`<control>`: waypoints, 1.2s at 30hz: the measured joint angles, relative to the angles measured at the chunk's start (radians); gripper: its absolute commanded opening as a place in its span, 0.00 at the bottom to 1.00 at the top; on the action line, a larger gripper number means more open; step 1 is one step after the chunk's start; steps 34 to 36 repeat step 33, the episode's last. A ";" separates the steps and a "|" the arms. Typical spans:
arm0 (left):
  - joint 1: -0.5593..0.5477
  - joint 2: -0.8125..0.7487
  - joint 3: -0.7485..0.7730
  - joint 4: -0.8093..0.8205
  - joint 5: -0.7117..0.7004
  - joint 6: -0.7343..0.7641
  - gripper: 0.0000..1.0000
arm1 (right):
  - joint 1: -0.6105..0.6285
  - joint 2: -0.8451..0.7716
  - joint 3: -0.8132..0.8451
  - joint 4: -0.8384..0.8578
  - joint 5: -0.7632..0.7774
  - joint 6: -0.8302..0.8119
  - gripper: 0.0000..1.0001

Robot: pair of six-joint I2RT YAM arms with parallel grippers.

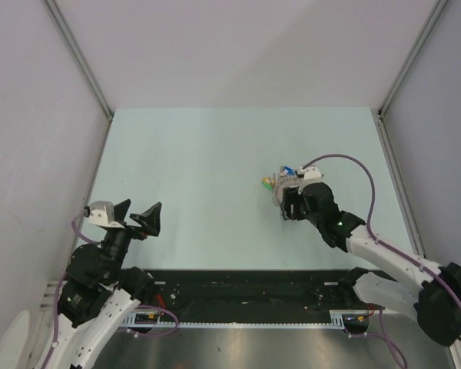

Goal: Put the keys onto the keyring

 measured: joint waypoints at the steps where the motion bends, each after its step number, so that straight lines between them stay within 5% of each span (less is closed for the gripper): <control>1: 0.000 -0.016 -0.006 -0.001 -0.005 0.000 1.00 | -0.002 -0.048 -0.001 -0.015 0.007 0.013 0.82; 5: 0.000 -0.032 -0.027 0.000 -0.024 -0.001 1.00 | -0.029 -0.290 -0.002 -0.060 0.038 0.052 1.00; 20: 0.000 -0.031 -0.093 0.044 -0.071 -0.045 1.00 | -0.071 -0.903 0.074 -0.269 0.237 0.035 1.00; 36: 0.000 -0.031 -0.089 0.047 -0.051 -0.027 1.00 | -0.072 -1.018 0.084 -0.389 0.349 -0.013 1.00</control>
